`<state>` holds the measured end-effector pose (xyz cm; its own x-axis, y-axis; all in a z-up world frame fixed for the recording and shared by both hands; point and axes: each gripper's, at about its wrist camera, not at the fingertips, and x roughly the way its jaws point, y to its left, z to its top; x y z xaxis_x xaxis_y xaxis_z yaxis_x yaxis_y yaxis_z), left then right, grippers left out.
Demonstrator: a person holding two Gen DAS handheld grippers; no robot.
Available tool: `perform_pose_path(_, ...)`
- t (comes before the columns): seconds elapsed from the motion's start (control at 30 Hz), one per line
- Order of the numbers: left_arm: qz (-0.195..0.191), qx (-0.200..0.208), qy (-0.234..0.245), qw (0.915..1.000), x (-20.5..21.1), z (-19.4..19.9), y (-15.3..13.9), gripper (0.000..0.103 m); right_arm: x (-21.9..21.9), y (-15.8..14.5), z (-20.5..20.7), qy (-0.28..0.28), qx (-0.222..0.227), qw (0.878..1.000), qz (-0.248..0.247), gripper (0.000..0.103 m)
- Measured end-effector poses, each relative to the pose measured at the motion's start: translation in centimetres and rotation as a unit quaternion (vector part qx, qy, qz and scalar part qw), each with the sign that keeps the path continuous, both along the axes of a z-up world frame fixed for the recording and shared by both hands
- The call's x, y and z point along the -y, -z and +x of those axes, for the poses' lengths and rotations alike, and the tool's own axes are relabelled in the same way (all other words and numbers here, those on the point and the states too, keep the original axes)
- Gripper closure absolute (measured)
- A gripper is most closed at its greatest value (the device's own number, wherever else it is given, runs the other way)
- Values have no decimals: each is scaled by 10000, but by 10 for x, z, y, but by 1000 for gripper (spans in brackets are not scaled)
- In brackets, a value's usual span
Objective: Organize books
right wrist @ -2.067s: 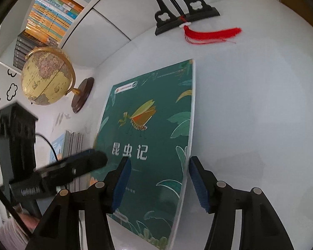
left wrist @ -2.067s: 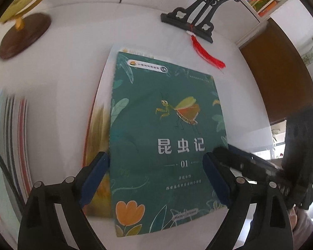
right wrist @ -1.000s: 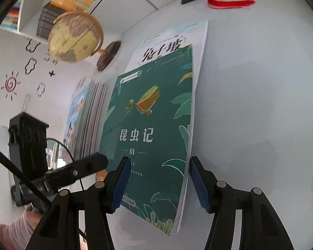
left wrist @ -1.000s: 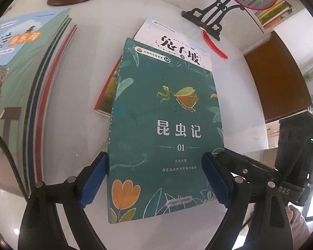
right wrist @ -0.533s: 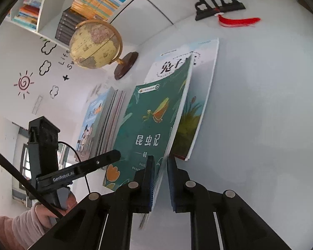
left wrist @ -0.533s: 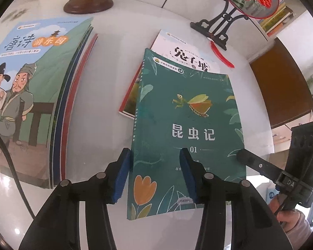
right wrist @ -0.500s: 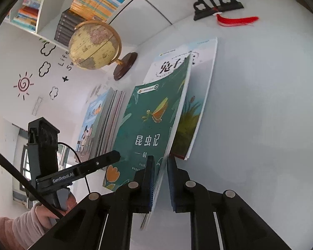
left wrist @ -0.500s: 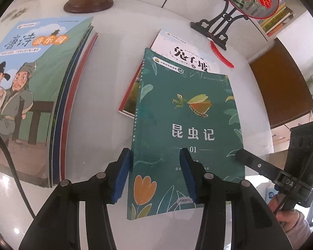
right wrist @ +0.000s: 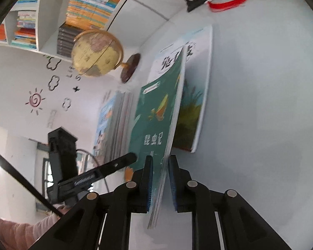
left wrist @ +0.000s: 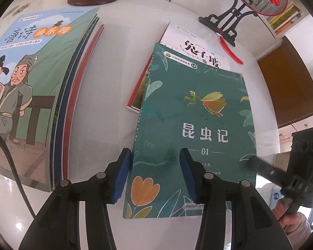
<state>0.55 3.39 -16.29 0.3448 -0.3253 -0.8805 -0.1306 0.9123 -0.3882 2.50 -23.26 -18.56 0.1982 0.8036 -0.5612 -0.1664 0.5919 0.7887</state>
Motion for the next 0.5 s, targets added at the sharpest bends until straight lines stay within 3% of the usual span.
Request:
perform_pose_path(0.23, -277, 33, 122, 9995, -1, 2, -3, 59, -21, 2, -3, -77, 248, 9953, -937, 89)
perform_pose_path(0.33, -398, 213, 131, 9989, 1, -1, -12, 59, -30, -13, -6, -224, 802, 9848, -1525, 89)
perform_pose_path(0.5, -506, 370, 119, 9980, 1, -1, -22, 59, -43, -35, -9, -513, 1395, 9685, -1997, 90)
